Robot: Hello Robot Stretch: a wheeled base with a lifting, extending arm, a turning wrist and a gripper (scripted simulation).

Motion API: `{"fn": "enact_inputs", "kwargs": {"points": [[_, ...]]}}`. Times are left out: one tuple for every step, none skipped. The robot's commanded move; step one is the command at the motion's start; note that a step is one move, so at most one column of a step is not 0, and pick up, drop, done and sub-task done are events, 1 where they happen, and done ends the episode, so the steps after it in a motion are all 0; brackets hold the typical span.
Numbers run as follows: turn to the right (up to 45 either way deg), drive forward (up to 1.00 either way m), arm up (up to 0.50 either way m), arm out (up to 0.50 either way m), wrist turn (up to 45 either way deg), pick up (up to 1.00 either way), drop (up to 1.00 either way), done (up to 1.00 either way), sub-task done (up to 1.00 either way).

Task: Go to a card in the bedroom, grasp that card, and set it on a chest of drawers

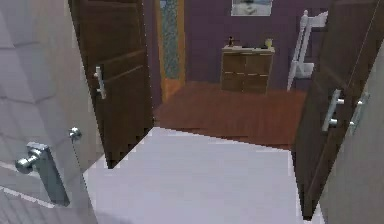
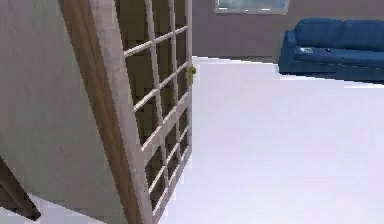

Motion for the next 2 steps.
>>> {"fn": "enact_inputs", "kwargs": {"points": [[0.0, 1.0, 0.0, 0.0, 0.0, 0.0, 0.0, 0.0, 0.0], [0.0, 1.0, 0.0, 0.0, 0.0, 0.0, 0.0, 0.0, 0.0]]}}
